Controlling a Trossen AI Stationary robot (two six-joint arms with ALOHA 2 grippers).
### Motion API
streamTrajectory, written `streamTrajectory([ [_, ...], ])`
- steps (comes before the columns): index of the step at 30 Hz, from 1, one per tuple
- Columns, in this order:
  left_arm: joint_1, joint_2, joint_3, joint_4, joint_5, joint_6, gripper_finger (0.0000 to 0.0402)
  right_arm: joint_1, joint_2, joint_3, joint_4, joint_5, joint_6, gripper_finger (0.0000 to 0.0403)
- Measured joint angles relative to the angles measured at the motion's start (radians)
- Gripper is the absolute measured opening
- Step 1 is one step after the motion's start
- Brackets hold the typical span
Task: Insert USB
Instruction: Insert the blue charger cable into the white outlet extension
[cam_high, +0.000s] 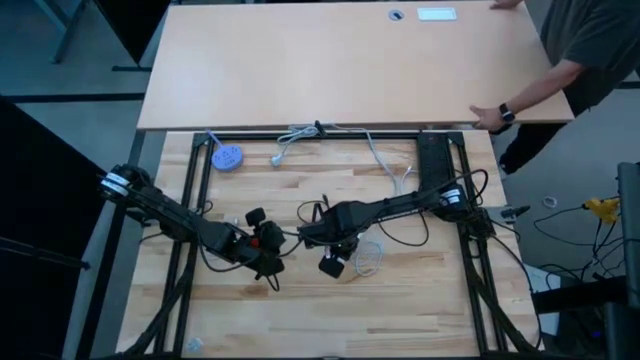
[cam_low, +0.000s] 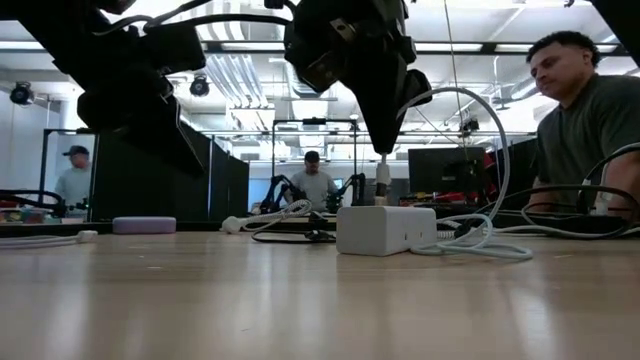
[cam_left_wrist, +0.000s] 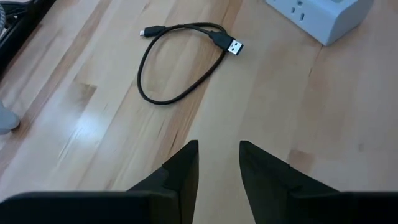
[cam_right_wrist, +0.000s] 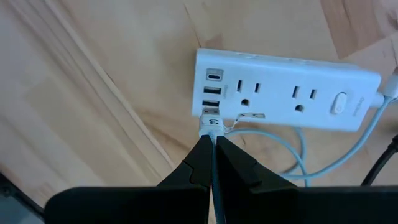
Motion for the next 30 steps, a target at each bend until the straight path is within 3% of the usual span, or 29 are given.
streamTrajectory([
  [30,0.000,0.000,-0.002,0.014,-0.001,0.000,0.0103,-0.009,-0.001,-0.051,0.048,-0.028,-0.011,0.0000],
])
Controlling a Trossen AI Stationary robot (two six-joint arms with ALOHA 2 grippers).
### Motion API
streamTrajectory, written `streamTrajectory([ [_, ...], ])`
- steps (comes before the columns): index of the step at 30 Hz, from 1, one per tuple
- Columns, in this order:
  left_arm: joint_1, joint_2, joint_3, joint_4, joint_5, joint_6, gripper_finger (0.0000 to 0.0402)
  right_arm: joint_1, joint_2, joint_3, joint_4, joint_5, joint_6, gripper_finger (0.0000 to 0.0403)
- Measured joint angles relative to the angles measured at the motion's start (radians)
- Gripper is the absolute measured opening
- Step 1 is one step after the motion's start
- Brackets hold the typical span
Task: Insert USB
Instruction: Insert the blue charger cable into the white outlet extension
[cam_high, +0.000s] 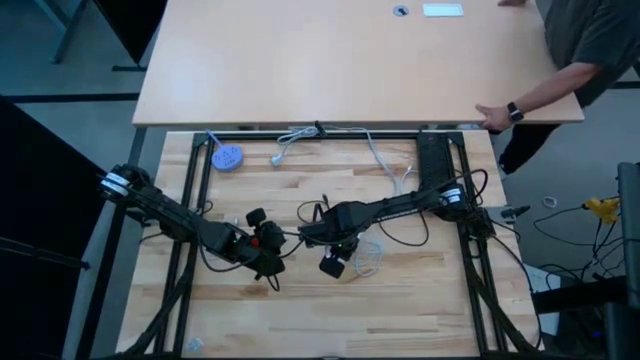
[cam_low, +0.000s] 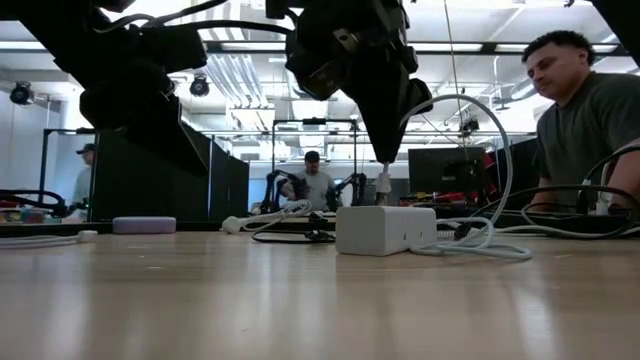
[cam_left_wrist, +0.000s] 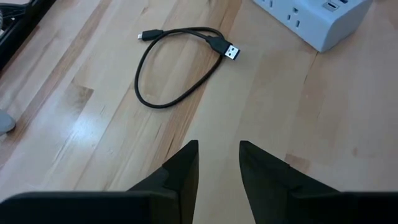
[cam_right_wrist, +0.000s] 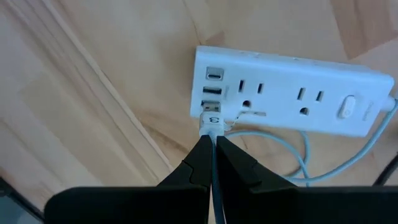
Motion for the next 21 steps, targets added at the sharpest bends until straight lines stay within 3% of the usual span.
streamTrajectory([
  [17,0.000,0.000,0.000,0.012,0.000,0.005,0.0103,-0.004,0.002,0.004,0.036,-0.005,0.015,0.0000],
  [21,-0.001,0.005,-0.002,0.193,0.001,0.133,0.0103,-0.007,0.002,0.004,0.038,-0.006,0.015,0.0000],
])
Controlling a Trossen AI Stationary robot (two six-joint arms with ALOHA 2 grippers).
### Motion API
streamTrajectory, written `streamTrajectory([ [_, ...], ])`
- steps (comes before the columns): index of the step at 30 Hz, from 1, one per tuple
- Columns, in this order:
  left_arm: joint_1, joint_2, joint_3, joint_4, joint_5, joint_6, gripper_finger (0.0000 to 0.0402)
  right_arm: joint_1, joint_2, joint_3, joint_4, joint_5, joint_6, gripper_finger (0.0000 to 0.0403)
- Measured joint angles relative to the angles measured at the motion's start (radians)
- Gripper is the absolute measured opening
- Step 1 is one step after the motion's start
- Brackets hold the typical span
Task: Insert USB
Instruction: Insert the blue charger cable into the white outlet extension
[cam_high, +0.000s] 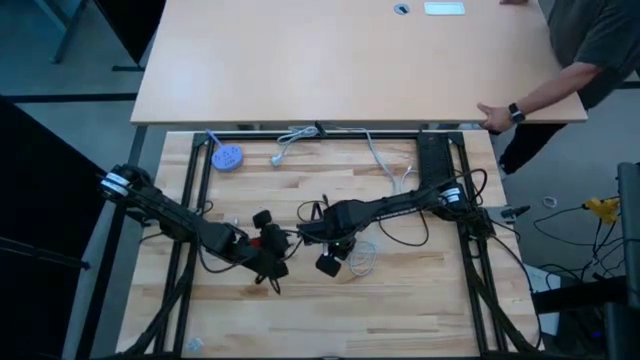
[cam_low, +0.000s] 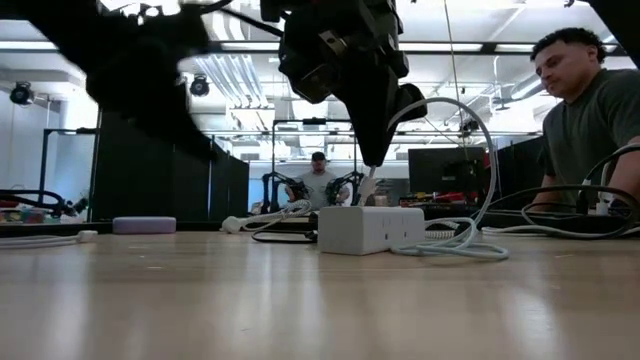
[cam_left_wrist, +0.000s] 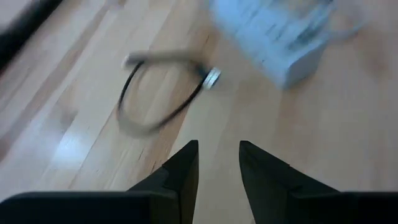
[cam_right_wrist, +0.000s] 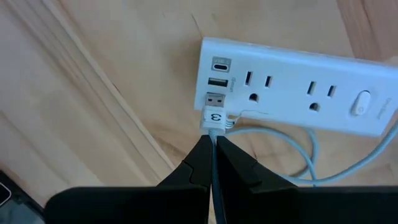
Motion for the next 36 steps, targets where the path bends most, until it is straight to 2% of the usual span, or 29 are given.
streamTrajectory([
  [4,-0.001,0.052,0.000,0.264,-0.001,0.275,0.0103,-0.004,-0.002,0.000,0.004,-0.001,-0.003,0.0000],
  [6,0.002,0.080,0.000,0.329,-0.001,0.366,0.0103,-0.007,-0.002,0.000,0.004,-0.001,-0.003,0.0000],
  [18,0.002,0.142,0.005,0.310,-0.023,0.507,0.0103,-0.017,0.002,-0.010,0.003,-0.001,-0.007,0.0000],
  [22,-0.018,0.114,0.019,0.230,-0.104,0.544,0.0103,-0.022,0.002,-0.010,0.006,-0.001,-0.011,0.0000],
  [28,-0.023,0.072,0.057,0.023,-0.208,0.542,0.0103,-0.032,0.002,-0.010,0.008,-0.008,-0.022,0.0000],
  [36,-0.023,0.053,0.069,-0.246,-0.247,0.326,0.0103,-0.037,0.002,-0.010,0.006,-0.014,-0.035,0.0000],
])
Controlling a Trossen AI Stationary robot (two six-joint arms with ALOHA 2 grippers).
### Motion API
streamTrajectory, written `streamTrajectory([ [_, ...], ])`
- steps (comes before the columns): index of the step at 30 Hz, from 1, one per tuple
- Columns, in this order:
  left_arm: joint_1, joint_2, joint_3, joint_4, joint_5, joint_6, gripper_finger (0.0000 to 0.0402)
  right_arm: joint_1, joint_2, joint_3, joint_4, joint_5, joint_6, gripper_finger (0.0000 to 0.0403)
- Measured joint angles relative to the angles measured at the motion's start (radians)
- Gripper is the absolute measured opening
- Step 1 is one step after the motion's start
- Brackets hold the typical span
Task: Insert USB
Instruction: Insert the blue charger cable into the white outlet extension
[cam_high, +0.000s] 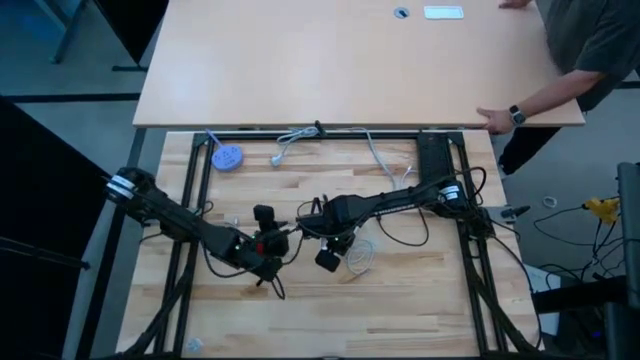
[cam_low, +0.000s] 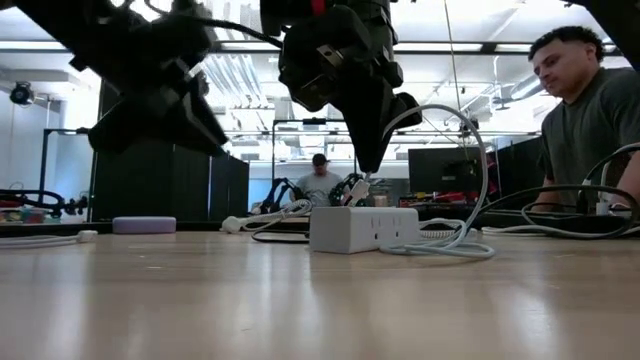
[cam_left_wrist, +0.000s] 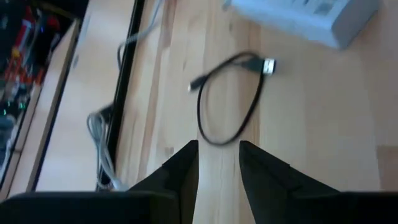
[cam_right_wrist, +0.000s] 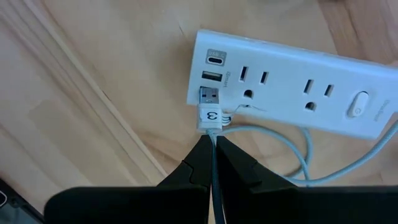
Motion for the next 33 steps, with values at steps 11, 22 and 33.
streamTrajectory([
  [11,0.001,0.069,-0.087,0.352,0.062,0.015,0.0103,0.000,0.000,0.000,0.007,-0.019,-0.011,0.0000],
  [22,0.025,0.309,-0.072,0.690,0.090,0.212,0.0103,-0.014,0.000,0.000,0.025,-0.021,-0.023,0.0000],
  [33,0.076,0.385,-0.061,0.799,0.155,0.260,0.0103,-0.022,0.000,0.000,0.029,-0.024,-0.019,0.0000],
])
